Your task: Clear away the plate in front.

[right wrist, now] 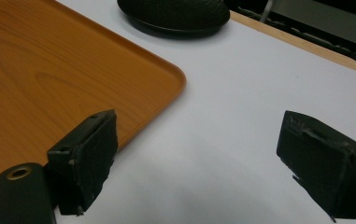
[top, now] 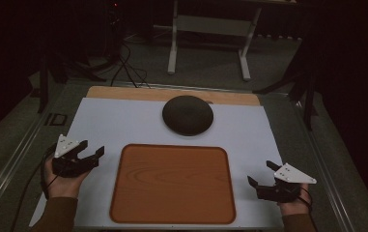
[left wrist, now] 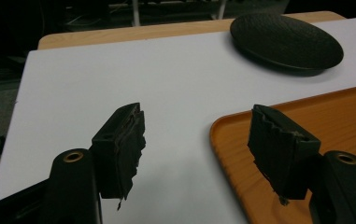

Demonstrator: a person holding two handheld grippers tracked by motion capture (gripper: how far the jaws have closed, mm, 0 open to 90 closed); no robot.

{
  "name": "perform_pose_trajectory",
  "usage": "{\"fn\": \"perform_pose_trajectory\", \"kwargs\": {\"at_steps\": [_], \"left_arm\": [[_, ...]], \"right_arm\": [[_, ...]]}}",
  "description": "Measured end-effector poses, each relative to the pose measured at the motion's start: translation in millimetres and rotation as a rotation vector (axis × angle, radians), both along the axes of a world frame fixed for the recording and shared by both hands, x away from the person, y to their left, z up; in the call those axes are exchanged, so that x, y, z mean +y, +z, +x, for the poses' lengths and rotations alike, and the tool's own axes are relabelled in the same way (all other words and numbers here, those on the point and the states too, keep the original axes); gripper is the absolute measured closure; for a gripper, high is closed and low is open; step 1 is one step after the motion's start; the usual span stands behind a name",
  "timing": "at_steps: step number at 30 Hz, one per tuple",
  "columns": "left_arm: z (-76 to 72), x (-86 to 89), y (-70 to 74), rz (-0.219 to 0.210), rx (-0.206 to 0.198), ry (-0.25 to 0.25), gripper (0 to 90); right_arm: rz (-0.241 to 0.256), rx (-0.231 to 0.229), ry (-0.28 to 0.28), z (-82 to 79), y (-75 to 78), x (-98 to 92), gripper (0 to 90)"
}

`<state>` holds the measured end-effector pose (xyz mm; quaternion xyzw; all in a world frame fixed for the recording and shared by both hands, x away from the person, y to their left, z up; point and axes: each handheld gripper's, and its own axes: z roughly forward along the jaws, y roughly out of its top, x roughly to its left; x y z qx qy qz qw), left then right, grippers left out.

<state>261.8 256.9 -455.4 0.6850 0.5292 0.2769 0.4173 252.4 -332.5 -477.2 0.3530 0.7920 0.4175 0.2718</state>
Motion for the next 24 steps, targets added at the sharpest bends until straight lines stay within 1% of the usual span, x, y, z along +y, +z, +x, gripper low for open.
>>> {"fn": "perform_pose_trajectory", "kwargs": {"at_steps": [2, 3, 6, 8, 9, 11, 12, 13, 14, 16, 18, 20, 21, 24], "left_arm": [[2.4, -1.8, 0.7, -0.001, 0.003, 0.000, 36.2], [7.4, -4.1, 2.4, -0.005, 0.010, -0.002, 36.4], [17.9, -8.5, 6.4, -0.028, 0.013, -0.009, 36.4], [24.0, -13.4, 8.1, -0.016, 0.013, -0.020, 35.9], [24.0, -13.4, 8.1, -0.016, 0.013, -0.020, 35.4], [30.8, -23.6, 7.5, 0.002, 0.006, -0.033, 34.9], [30.8, -23.6, 7.5, 0.002, 0.006, -0.033, 34.8], [33.0, -26.9, 6.9, -0.006, 0.005, -0.037, 34.7], [37.2, -33.9, 6.2, -0.005, 0.005, -0.047, 34.7], [39.4, -37.3, 6.3, -0.002, 0.006, -0.054, 34.4], [46.7, -47.4, 7.0, 0.000, 0.007, -0.070, 34.2], [52.4, -53.7, 7.0, -0.002, 0.011, -0.082, 34.0], [52.4, -53.7, 7.0, -0.002, 0.011, -0.082, 34.0], [62.2, -63.2, 5.9, -0.006, 0.022, -0.092, 34.1]], "right_arm": [[0.002, -0.002, -0.003, -0.3, 0.4, -0.5, 12.3], [0.003, -0.005, -0.003, -0.4, 0.7, -0.8, 12.3], [0.010, -0.019, -0.001, -1.2, 1.8, -1.5, 12.3], [0.010, -0.025, 0.003, -1.5, 2.3, -1.5, 12.4], [0.010, -0.030, 0.005, -1.6, 2.3, -1.2, 12.4], [0.012, -0.034, 0.007, -2.1, 2.7, -0.9, 12.4], [0.013, -0.037, 0.009, -2.3, 2.9, -0.9, 12.4], [0.012, -0.040, 0.010, -2.5, 3.2, -1.0, 12.4], [0.012, -0.042, 0.010, -2.9, 3.5, -0.9, 12.4], [0.014, -0.044, 0.013, -3.1, 3.7, -1.0, 12.4], [0.012, -0.046, 0.015, -3.3, 4.1, -0.7, 12.4], [0.012, -0.045, 0.014, -3.2, 4.0, -0.7, 13.3], [0.011, -0.046, 0.015, -3.3, 4.1, -0.7, 13.3], [0.010, -0.047, 0.016, -3.4, 4.3, -0.8, 13.3]]}}
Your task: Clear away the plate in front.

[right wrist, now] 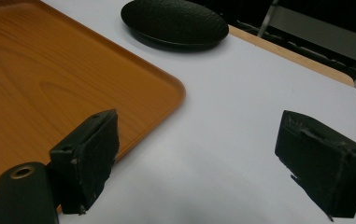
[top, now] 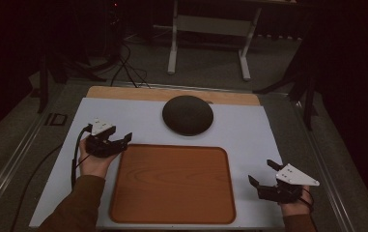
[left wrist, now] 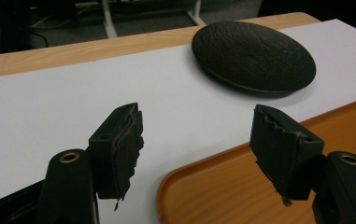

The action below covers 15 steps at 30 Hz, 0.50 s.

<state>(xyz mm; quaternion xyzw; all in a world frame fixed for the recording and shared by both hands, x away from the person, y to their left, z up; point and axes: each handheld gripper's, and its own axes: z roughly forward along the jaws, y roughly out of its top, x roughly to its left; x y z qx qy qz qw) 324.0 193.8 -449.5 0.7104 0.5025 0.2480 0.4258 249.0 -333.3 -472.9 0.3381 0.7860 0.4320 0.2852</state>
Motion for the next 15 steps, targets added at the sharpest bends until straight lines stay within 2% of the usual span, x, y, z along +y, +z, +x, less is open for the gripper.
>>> {"fn": "perform_pose_trajectory", "kwargs": {"at_steps": [4, 7, 13, 15], "left_arm": [[15.3, -16.0, -0.7, 0.000, 0.007, -0.017, 35.0], [21.3, -25.2, -3.5, -0.029, 0.009, -0.018, 35.5], [32.7, -40.6, -8.7, -0.026, 0.024, -0.025, 36.1], [40.5, -48.0, -9.2, -0.022, 0.026, -0.028, 36.1]], "right_arm": [[0.002, 0.000, 0.000, -0.1, 0.2, -0.5, 13.3], [0.002, 0.001, -0.002, 0.4, 0.2, -1.0, 13.4], [0.008, -0.001, -0.007, 0.1, 0.6, -1.9, 13.4], [0.008, -0.002, -0.007, 0.2, 0.7, -1.9, 13.4]]}}
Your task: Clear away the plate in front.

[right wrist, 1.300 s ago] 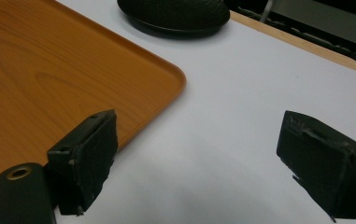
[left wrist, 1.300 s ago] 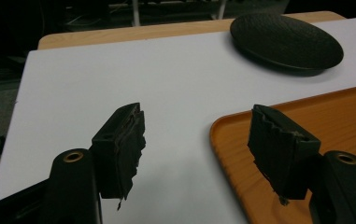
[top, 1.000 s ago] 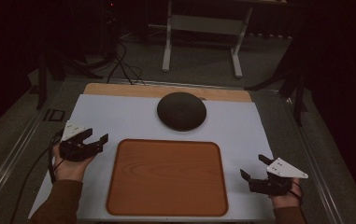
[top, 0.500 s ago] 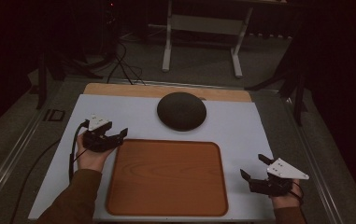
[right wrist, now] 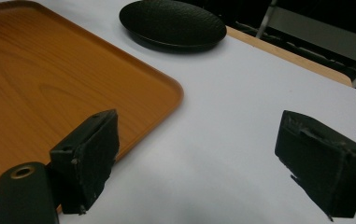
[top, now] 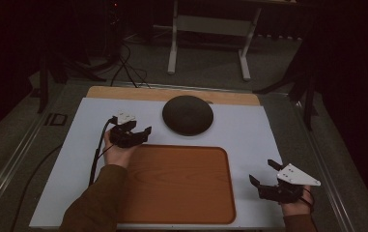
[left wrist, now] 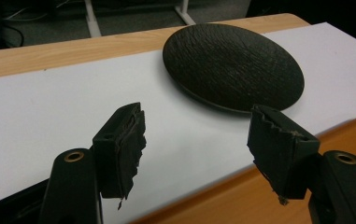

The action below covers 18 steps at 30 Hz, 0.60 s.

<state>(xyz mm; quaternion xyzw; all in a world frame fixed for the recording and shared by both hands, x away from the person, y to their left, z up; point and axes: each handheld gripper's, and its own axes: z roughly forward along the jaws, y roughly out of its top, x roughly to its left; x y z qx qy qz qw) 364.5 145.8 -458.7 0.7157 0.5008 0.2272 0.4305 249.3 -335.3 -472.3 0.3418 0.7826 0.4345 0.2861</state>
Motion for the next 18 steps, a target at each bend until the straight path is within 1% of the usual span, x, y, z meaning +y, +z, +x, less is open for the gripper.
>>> {"fn": "perform_pose_trajectory", "kwargs": {"at_steps": [1, 4, 5, 8, 9, 10, 11, 12, 13, 15, 16, 17, 18], "left_arm": [[0.0, 0.0, 0.0, 0.000, 0.000, 0.000, 36.1], [11.1, -9.4, -1.9, 0.020, -0.003, -0.004, 36.1], [11.1, -9.4, -1.9, 0.020, -0.003, -0.004, 36.1], [22.1, -18.1, -7.7, 0.034, 0.009, -0.009, 36.4], [22.1, -18.1, -7.7, 0.034, 0.009, -0.009, 36.7], [25.1, -20.3, -10.1, 0.039, 0.017, -0.008, 36.9], [31.0, -23.8, -15.2, 0.048, 0.034, -0.008, 37.3], [31.0, -23.8, -15.2, 0.048, 0.034, -0.008, 37.4], [34.0, -25.4, -17.7, 0.048, 0.042, -0.006, 37.4], [42.4, -29.7, -24.4, 0.047, 0.066, 0.001, 38.3], [42.4, -29.7, -24.4, 0.047, 0.066, 0.001, 38.8], [47.0, -32.7, -28.1, 0.051, 0.079, 0.010, 39.3], [47.0, -32.7, -28.1, 0.051, 0.079, 0.010, 39.4]], "right_arm": [[0.000, 0.000, 0.000, 0.0, 0.0, 0.0, 13.4], [0.001, 0.003, -0.003, 0.4, -0.4, -0.2, 13.3], [0.001, 0.003, -0.003, 0.4, -0.4, -0.2, 13.3], [0.003, 0.001, -0.006, 0.4, -0.2, -0.8, 13.4], [0.003, 0.002, -0.005, 0.4, -0.2, -0.8, 13.4], [0.003, 0.004, -0.005, 0.4, -0.3, -0.9, 13.4], [0.002, 0.004, -0.005, 0.4, -0.5, -0.7, 13.3], [0.001, 0.005, -0.005, 0.4, -0.6, -0.6, 13.3], [0.001, 0.005, -0.005, 0.4, -0.6, -0.6, 13.3], [0.003, 0.007, -0.005, 0.5, -0.7, -1.0, 13.4], [0.003, 0.007, -0.005, 0.5, -0.7, -1.0, 13.4], [0.005, 0.006, -0.004, 0.7, -0.7, -1.3, 13.4], [0.005, 0.006, -0.004, 0.7, -0.7, -1.3, 13.4]]}}
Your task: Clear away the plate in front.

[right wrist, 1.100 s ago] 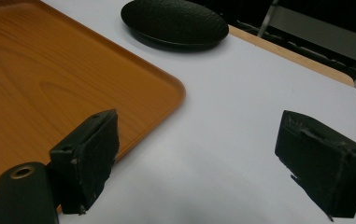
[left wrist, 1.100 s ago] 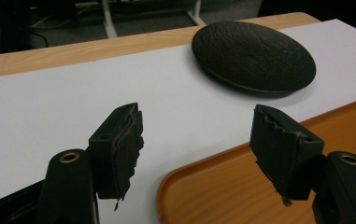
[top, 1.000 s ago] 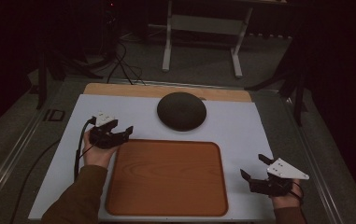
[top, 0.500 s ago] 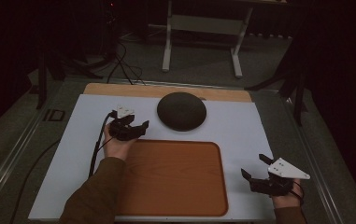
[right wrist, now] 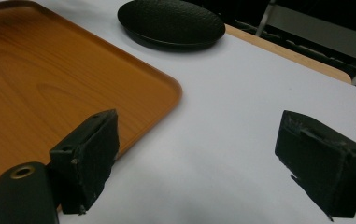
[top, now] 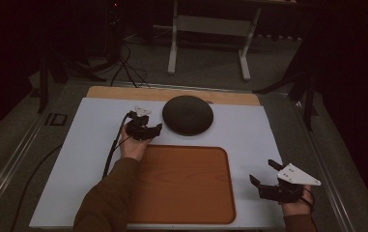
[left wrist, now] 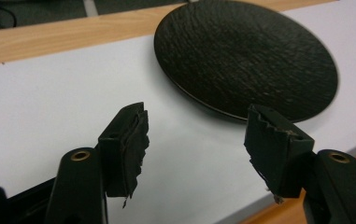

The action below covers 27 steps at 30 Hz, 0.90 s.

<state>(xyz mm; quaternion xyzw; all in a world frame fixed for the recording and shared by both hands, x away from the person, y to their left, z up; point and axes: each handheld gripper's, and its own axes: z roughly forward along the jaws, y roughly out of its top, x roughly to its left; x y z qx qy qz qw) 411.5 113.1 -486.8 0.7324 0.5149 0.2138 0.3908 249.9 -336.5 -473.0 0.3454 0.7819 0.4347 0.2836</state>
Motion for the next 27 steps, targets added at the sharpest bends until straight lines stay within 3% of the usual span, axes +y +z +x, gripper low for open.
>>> {"fn": "perform_pose_trajectory", "kwargs": {"at_steps": [8, 11, 20, 21, 24, 27], "left_arm": [[21.2, -17.1, -11.5, -0.031, 0.068, 0.012, 39.5], [26.4, -24.5, -15.0, -0.011, 0.086, 0.002, 38.6], [38.6, -31.3, -26.7, -0.032, 0.138, 0.015, 36.9], [43.1, -31.9, -30.4, -0.062, 0.166, 0.020, 36.9], [48.2, -32.3, -34.3, -0.097, 0.199, 0.021, 38.6], [51.9, -31.0, -35.7, -0.166, 0.226, 0.016, 44.3]], "right_arm": [[0.000, -0.001, 0.005, -0.2, 0.3, 0.2, 13.3], [0.002, 0.001, 0.004, -0.2, 0.2, -0.1, 13.4], [0.004, 0.003, 0.010, 1.0, 0.2, 0.1, 13.4], [0.004, 0.003, 0.010, 1.0, 0.2, 0.1, 13.3], [-0.003, 0.004, 0.013, 2.4, -0.2, 0.4, 13.3], [-0.005, 0.005, 0.011, 2.4, -0.5, 0.2, 13.3]]}}
